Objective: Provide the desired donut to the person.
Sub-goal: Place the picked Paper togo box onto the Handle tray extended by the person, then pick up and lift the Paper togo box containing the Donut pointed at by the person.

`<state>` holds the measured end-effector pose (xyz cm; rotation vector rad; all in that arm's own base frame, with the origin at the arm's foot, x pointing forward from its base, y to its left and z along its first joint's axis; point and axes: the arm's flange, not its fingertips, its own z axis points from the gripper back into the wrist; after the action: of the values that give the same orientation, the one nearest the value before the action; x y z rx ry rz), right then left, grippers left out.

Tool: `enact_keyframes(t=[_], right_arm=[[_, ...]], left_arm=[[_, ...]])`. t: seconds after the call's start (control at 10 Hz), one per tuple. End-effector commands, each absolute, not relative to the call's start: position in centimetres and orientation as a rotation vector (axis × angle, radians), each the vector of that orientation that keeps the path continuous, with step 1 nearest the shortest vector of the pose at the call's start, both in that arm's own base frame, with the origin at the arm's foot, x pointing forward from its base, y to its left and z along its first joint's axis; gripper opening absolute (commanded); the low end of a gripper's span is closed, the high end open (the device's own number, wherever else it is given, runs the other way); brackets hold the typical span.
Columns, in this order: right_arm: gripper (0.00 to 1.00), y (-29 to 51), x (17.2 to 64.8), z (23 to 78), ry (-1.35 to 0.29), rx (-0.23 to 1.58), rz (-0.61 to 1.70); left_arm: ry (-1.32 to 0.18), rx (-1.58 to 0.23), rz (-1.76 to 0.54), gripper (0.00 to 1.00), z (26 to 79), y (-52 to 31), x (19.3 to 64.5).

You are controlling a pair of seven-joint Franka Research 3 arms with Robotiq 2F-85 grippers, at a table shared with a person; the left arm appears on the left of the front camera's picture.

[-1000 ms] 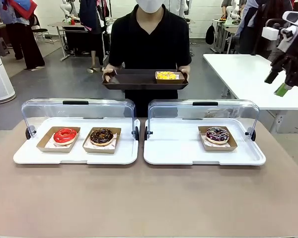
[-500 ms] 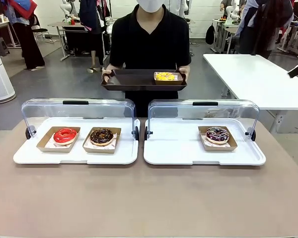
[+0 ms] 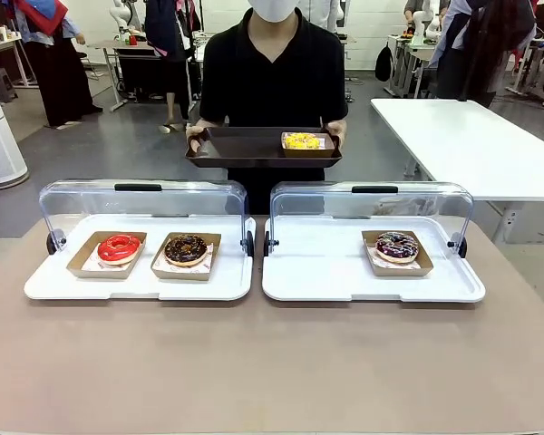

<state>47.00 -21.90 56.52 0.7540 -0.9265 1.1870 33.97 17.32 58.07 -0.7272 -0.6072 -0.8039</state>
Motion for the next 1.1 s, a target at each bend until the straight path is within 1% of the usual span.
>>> enact_keyframes(t=[0.0,0.3,0.5,1.0], right_arm=[[1.0,-21.5,46.6,54.0,-0.912,0.689,1.228],[1.0,-20.5,45.6,52.0,-0.879,0.669,1.243],[1.0,-21.3,46.7,52.2,-0.877,0.699,1.231],[1.0,-21.3,46.7,52.2,-0.877,0.699,1.231]], left_arm=[[-0.613,-0.73,-0.809,1.0,58.1,17.3,33.9],[-0.613,-0.73,-0.809,1.0,58.1,17.3,33.9],[-0.613,-0.73,-0.809,1.0,58.1,17.3,33.9],[-0.613,-0.73,-0.809,1.0,58.1,17.3,33.9]])
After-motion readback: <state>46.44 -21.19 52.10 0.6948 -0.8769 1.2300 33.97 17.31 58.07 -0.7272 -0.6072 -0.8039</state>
